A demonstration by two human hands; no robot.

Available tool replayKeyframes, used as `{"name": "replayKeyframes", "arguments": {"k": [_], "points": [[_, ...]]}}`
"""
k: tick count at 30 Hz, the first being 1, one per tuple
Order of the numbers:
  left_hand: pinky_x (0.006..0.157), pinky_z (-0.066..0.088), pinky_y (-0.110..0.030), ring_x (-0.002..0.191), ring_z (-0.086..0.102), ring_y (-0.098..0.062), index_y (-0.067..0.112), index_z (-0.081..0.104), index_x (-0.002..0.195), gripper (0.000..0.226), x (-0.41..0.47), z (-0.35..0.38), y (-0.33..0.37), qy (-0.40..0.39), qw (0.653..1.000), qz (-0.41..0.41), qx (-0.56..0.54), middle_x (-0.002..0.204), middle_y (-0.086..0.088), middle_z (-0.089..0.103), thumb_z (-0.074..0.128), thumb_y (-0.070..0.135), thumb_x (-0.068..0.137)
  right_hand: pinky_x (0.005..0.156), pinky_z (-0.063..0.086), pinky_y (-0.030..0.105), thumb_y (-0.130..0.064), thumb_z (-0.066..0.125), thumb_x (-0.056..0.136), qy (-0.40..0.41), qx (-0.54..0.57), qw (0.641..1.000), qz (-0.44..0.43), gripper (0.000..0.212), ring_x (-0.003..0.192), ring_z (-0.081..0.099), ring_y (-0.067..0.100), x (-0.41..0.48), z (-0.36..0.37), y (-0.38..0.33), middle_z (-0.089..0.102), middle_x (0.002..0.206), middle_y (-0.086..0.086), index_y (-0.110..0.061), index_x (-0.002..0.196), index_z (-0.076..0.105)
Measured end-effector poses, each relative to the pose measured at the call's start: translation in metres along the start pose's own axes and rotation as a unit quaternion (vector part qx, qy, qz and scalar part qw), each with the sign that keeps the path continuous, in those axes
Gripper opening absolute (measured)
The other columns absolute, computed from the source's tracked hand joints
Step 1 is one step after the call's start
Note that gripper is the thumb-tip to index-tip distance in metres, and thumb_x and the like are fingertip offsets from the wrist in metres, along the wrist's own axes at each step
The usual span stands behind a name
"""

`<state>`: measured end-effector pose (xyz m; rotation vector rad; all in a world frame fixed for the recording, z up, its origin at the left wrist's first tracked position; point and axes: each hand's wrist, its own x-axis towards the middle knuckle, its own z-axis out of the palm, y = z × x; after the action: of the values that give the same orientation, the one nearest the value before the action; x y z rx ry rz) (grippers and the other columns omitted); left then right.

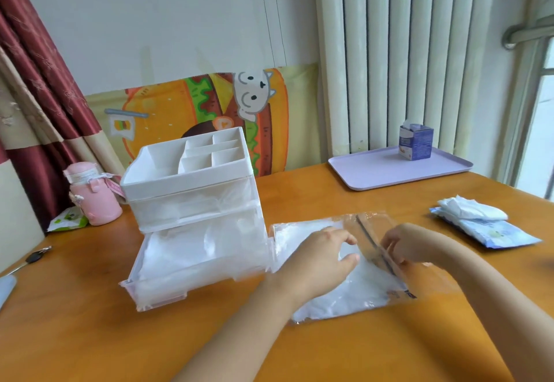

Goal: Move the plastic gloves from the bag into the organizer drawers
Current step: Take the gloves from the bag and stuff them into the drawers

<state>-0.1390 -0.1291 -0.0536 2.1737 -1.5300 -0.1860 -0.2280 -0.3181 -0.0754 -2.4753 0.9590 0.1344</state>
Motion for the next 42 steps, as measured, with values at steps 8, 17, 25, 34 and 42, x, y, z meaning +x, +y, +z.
{"name": "replayKeyframes", "arguments": {"k": [8, 17, 25, 34, 42], "points": [[0.116, -0.009, -0.054, 0.148, -0.012, -0.028, 0.023, 0.003, 0.155, 0.078, 0.029, 0.064, -0.040, -0.100, 0.976, -0.159, 0.114, 0.162, -0.003, -0.007, 0.026, 0.066, 0.094, 0.071, 0.049, 0.023, -0.039, 0.080, 0.071, -0.084, 0.000, 0.996, -0.043, 0.022, 0.083, 0.062, 0.012, -0.010, -0.007, 0.011, 0.068, 0.088, -0.010, -0.032, 0.087, 0.067], [0.116, -0.011, -0.049, 0.149, -0.009, -0.020, 0.024, 0.005, 0.155, 0.067, 0.028, 0.068, -0.048, -0.044, 0.984, -0.161, 0.064, 0.162, -0.001, -0.004, 0.017, 0.058, 0.099, 0.053, 0.042, 0.015, -0.010, 0.066, 0.084, -0.008, 0.003, 1.000, -0.029, 0.010, 0.063, 0.057, 0.008, -0.010, -0.002, 0.009, 0.067, 0.074, -0.004, -0.019, 0.086, 0.072], [0.116, -0.013, -0.048, 0.149, -0.010, -0.019, 0.023, -0.001, 0.155, 0.072, 0.027, 0.069, -0.048, -0.045, 0.985, -0.161, 0.050, 0.162, 0.000, -0.005, 0.014, 0.062, 0.096, 0.055, 0.047, 0.021, -0.012, 0.065, 0.087, 0.103, 0.117, 0.988, -0.006, 0.013, 0.057, 0.059, 0.013, -0.012, -0.010, 0.021, 0.068, 0.065, 0.002, -0.012, 0.074, 0.068], [0.116, -0.012, -0.049, 0.148, -0.012, -0.019, 0.020, 0.000, 0.155, 0.075, 0.026, 0.067, -0.050, -0.064, 0.978, -0.177, 0.086, 0.162, -0.002, -0.008, 0.022, 0.062, 0.097, 0.077, 0.056, 0.041, -0.015, 0.054, 0.096, 0.251, 0.466, 0.848, 0.005, 0.027, 0.074, 0.063, 0.026, -0.012, -0.026, 0.029, 0.066, 0.077, 0.017, -0.003, 0.072, 0.053], [0.117, -0.006, -0.050, 0.149, -0.007, -0.021, 0.021, 0.006, 0.155, 0.074, 0.027, 0.062, -0.050, -0.058, 0.973, -0.208, 0.080, 0.162, -0.005, -0.004, 0.029, 0.061, 0.097, 0.060, 0.049, 0.023, -0.009, 0.078, 0.077, 0.236, 0.392, 0.889, -0.013, 0.025, 0.054, 0.055, 0.010, -0.013, -0.015, 0.037, 0.058, 0.048, -0.004, 0.006, 0.064, 0.062]]}}
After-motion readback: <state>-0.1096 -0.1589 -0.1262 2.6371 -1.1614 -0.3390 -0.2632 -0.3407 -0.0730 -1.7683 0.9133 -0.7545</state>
